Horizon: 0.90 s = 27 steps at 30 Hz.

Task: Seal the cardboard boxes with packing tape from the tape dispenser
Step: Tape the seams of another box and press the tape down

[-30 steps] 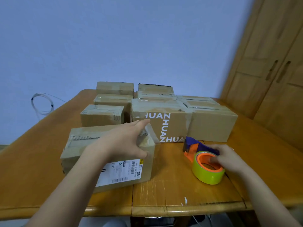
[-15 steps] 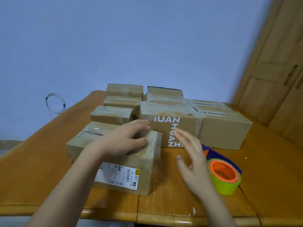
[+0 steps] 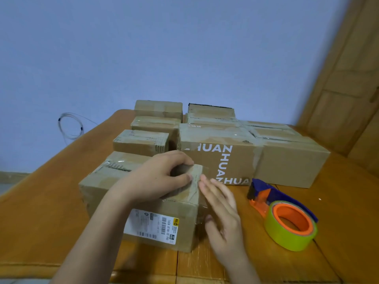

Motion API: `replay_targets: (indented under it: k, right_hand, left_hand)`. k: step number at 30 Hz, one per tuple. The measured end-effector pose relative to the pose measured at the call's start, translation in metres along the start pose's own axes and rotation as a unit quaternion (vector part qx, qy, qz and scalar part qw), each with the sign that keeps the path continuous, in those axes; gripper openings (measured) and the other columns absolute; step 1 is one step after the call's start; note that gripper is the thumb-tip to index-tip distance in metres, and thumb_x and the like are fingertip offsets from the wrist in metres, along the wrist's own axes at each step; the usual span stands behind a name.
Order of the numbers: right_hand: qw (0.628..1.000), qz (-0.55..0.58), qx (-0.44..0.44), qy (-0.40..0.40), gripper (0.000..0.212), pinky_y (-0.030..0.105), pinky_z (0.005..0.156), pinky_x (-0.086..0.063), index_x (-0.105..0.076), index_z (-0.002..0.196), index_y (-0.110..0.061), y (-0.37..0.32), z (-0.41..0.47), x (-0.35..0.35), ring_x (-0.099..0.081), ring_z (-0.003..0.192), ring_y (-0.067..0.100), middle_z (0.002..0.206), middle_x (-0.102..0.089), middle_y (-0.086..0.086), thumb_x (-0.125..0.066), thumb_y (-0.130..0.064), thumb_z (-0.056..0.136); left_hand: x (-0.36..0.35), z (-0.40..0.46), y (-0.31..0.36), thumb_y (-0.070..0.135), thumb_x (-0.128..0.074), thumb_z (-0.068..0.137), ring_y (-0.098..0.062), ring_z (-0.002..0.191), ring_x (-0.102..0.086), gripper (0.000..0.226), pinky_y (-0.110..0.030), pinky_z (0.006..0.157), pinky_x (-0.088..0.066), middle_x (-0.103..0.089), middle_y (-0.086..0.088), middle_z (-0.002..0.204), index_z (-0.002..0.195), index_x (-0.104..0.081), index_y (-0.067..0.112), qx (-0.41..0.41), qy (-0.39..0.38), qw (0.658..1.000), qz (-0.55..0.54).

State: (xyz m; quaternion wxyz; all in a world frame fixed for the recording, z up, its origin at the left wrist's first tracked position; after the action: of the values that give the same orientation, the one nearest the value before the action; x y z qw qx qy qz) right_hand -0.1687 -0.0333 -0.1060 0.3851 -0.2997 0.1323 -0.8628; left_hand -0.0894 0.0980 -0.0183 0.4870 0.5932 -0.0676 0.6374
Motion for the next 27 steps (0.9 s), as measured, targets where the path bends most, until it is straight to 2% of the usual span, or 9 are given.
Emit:
replay_targets:
  k: [6,8,11,13,16,19,21,24,27]
  right_hand:
    - [0.996,0.058,-0.046,-0.055,0.082,0.023,0.115,-0.023,-0.030,0.148,-0.030,0.002,-0.005,-0.006,-0.024,0.144,0.015,0.153,-0.033,-0.015,-0.045,0.009,0.077]
    - [0.988,0.080,-0.080,-0.102,0.095,0.026,0.118,-0.017,-0.017,0.149,-0.042,0.004,-0.007,-0.011,-0.010,0.147,0.010,0.156,-0.018,-0.023,-0.045,0.014,0.078]
    - [0.965,0.099,-0.137,-0.202,0.104,0.042,0.121,-0.003,0.006,0.139,-0.061,0.003,-0.009,-0.018,0.017,0.142,-0.005,0.148,0.013,-0.041,-0.043,0.012,0.084]
    - [0.960,0.093,-0.144,-0.219,0.100,0.046,0.119,0.007,0.009,0.137,-0.062,0.002,-0.009,-0.018,0.021,0.139,-0.008,0.146,0.016,-0.043,-0.040,0.008,0.086]
    - [0.972,0.111,-0.135,-0.156,0.091,0.042,0.119,0.005,-0.004,0.142,-0.056,0.005,-0.010,-0.014,0.004,0.144,-0.004,0.151,-0.006,-0.037,-0.037,0.004,0.083]
    - [0.981,0.136,-0.121,-0.071,0.082,0.044,0.118,-0.017,-0.033,0.140,-0.047,0.008,-0.015,-0.007,-0.022,0.143,0.005,0.146,-0.038,-0.026,-0.037,0.008,0.080]
    - [0.984,0.136,-0.117,0.011,0.075,0.031,0.112,-0.034,-0.052,0.129,-0.047,0.013,-0.011,0.003,-0.041,0.134,0.007,0.132,-0.056,-0.022,-0.041,0.006,0.077]
    - [0.963,0.173,-0.163,0.123,0.046,0.014,0.093,-0.042,-0.065,0.116,-0.041,0.029,0.013,0.013,-0.054,0.115,0.004,0.116,-0.064,-0.018,-0.049,-0.013,0.083]
    - [0.947,0.228,-0.187,0.129,0.036,0.009,0.085,-0.040,-0.062,0.117,-0.031,0.037,0.045,0.010,-0.056,0.104,0.000,0.111,-0.061,-0.005,-0.053,-0.039,0.083]
  left_hand:
    - [-0.001,0.000,-0.001,0.031,-0.057,0.094,0.011,0.107,-0.043,0.036,0.004,0.085,-0.029,-0.053,0.018,0.126,0.128,-0.056,0.022,-0.012,0.003,1.000,-0.003]
    - [-0.001,0.000,0.000,0.031,-0.056,0.094,0.012,0.108,-0.042,0.036,0.005,0.085,-0.028,-0.053,0.018,0.127,0.128,-0.056,0.022,-0.016,0.007,1.000,-0.001]
    - [-0.002,0.001,0.002,0.031,-0.055,0.094,0.011,0.105,-0.043,0.036,0.006,0.084,-0.027,-0.053,0.017,0.127,0.129,-0.056,0.021,-0.020,0.012,1.000,0.015]
    - [-0.003,0.002,0.003,0.030,-0.056,0.094,0.007,0.106,-0.045,0.035,0.005,0.084,-0.028,-0.054,0.015,0.126,0.128,-0.056,0.019,-0.017,0.014,1.000,0.019]
    - [-0.003,0.002,0.003,0.029,-0.056,0.093,0.003,0.106,-0.047,0.035,0.002,0.084,-0.030,-0.055,0.013,0.124,0.126,-0.057,0.018,-0.014,0.018,1.000,0.019]
    - [-0.003,0.000,0.003,0.031,-0.057,0.093,0.003,0.105,-0.050,0.033,-0.002,0.085,-0.033,-0.056,0.014,0.121,0.124,-0.058,0.019,-0.008,0.010,1.000,0.015]
    - [-0.002,0.000,0.002,0.033,-0.057,0.093,0.003,0.104,-0.050,0.033,-0.003,0.084,-0.035,-0.056,0.015,0.119,0.124,-0.058,0.020,-0.005,0.006,1.000,0.012]
    - [-0.001,0.000,0.001,0.035,-0.056,0.093,0.002,0.106,-0.050,0.035,-0.003,0.084,-0.035,-0.055,0.016,0.122,0.126,-0.057,0.022,0.004,0.001,1.000,0.006]
    - [-0.001,-0.001,0.000,0.034,-0.057,0.093,0.001,0.109,-0.050,0.038,-0.007,0.089,-0.037,-0.055,0.014,0.124,0.128,-0.056,0.020,0.010,-0.002,1.000,-0.001]
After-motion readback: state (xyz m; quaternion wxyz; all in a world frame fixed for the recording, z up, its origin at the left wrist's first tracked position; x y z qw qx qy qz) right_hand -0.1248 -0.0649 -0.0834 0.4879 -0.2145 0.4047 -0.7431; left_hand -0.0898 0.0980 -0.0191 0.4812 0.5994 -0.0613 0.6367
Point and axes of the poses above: each hand's wrist, its own z-axis towards the middle knuckle, its own x-axis out of the back of the hand, y = z × x, the point moved 5 cm from there along z, towards the middle knuckle
